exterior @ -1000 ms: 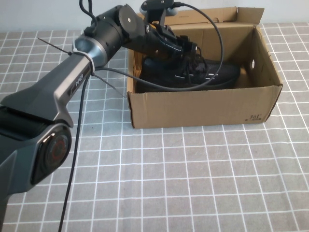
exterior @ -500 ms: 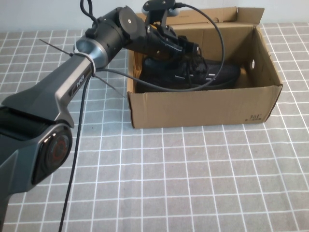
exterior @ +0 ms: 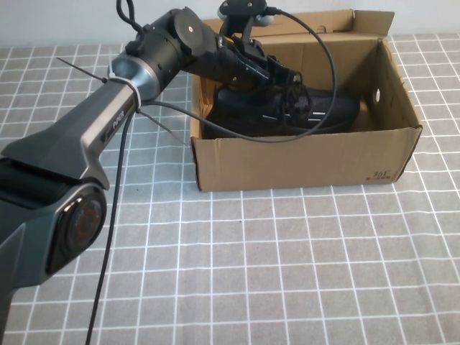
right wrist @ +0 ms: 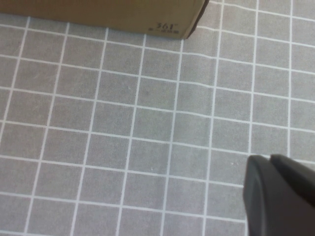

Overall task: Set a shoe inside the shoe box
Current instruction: Adjust the shoe

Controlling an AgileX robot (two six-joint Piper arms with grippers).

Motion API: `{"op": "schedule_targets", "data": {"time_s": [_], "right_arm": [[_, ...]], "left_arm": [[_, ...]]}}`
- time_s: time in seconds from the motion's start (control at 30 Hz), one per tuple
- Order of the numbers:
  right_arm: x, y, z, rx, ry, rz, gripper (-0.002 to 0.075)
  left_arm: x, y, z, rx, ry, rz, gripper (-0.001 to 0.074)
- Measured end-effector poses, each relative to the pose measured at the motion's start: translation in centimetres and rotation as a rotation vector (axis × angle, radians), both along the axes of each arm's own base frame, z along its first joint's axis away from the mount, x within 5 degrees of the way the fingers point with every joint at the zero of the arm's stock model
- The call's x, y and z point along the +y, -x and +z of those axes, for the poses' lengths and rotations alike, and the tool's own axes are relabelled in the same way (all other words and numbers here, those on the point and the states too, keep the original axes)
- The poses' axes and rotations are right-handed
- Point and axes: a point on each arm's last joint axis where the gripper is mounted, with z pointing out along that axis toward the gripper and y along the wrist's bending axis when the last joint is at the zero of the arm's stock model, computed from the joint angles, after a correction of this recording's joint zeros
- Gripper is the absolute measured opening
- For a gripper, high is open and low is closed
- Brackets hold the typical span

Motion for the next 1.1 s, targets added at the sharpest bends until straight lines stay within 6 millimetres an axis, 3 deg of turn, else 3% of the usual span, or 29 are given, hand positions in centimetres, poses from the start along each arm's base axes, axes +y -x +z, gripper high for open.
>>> {"op": "schedule_targets", "data": {"time_s": [0.4,0.67,1.1], "right_arm": [[0.0,0.0,0.0,0.0,0.0,0.0,-0.0016],[0.0,0.0,0.0,-0.002,-0.001,0.001,-0.0016],[0.1,-0.1,0.1,-0.008,-0.006,0.003,-0.0016]], "left_arm": [[0.6,0.9,3.2,-0.125,-0.068,-0.076,0.0001],[0.3,0.8,3.8,-0.23,-0.027,-0.157,0.0001],[1.4,0.0,4.3,-0.277,0.012,-0.156,0.0001]]}}
